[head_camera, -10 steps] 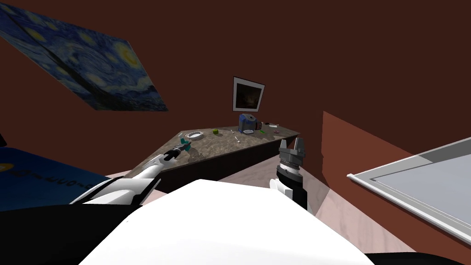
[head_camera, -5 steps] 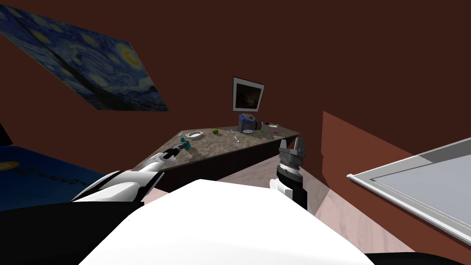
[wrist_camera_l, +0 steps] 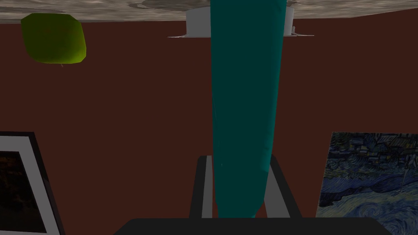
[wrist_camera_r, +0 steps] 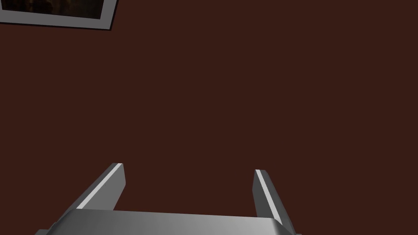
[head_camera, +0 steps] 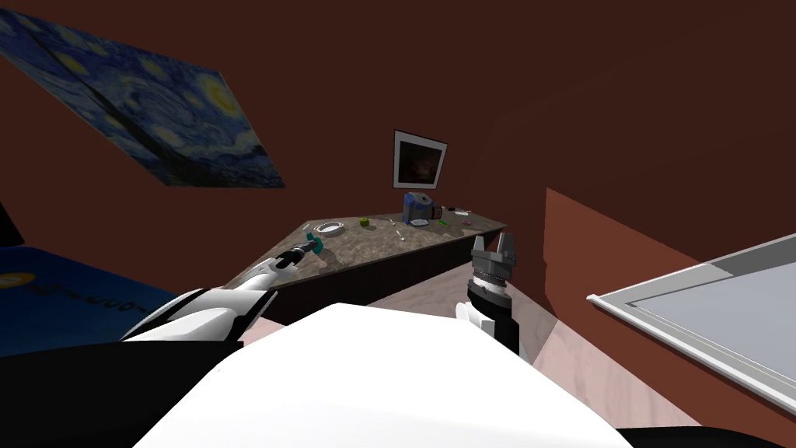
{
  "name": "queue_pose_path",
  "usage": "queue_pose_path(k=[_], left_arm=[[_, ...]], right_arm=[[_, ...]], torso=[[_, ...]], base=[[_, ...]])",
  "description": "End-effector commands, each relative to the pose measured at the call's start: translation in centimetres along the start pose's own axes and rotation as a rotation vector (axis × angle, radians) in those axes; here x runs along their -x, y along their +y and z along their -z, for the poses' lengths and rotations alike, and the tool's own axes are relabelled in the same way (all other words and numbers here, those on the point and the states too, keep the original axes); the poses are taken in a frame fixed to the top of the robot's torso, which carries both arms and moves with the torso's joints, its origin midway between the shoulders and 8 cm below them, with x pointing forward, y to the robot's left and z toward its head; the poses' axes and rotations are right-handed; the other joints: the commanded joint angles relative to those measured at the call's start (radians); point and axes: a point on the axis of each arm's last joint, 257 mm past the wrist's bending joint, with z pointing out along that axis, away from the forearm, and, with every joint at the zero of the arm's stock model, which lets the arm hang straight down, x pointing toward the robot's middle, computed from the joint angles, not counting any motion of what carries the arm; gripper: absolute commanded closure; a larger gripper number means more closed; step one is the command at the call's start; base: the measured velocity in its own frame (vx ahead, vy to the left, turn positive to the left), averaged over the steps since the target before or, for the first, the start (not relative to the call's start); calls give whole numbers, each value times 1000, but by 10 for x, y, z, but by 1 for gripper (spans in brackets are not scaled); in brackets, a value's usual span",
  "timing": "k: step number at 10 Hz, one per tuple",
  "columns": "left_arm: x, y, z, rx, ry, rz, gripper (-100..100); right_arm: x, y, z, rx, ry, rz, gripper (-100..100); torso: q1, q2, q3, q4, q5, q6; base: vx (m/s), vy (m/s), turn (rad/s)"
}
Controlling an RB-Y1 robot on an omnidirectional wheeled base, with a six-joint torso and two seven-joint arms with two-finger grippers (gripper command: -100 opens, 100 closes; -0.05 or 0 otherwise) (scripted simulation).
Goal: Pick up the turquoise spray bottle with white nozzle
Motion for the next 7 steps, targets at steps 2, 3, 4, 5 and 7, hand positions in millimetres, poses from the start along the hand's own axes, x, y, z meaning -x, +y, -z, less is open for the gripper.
queue_pose_path(k=[2, 3, 4, 5, 7], left_arm=[[-38, -2, 15, 27, 60, 19, 100], [-43, 4, 16, 43, 72, 25, 100], [-46, 5, 19, 40, 76, 19, 100], [-39, -3, 21, 14, 58, 6, 100], [-54, -3, 29, 32, 82, 16, 100]], right_arm=[[0, 0, 0, 0, 0, 0, 0], [0, 0, 0, 0, 0, 0, 0], [0, 0, 0, 0, 0, 0, 0], [0, 0, 0, 0, 0, 0, 0], [0, 0, 0, 0, 0, 0, 0]], torso=[[2, -1, -1, -2, 3, 1], [9, -5, -6, -6, 10, 1], [13, -8, -9, -10, 14, 0], [13, -8, -10, -11, 16, -2], [12, -7, -9, -12, 16, -1]], base=[[38, 75, -38], [40, 71, -45], [18, 19, -13], [2, -3, 21], [3, 10, -7]])
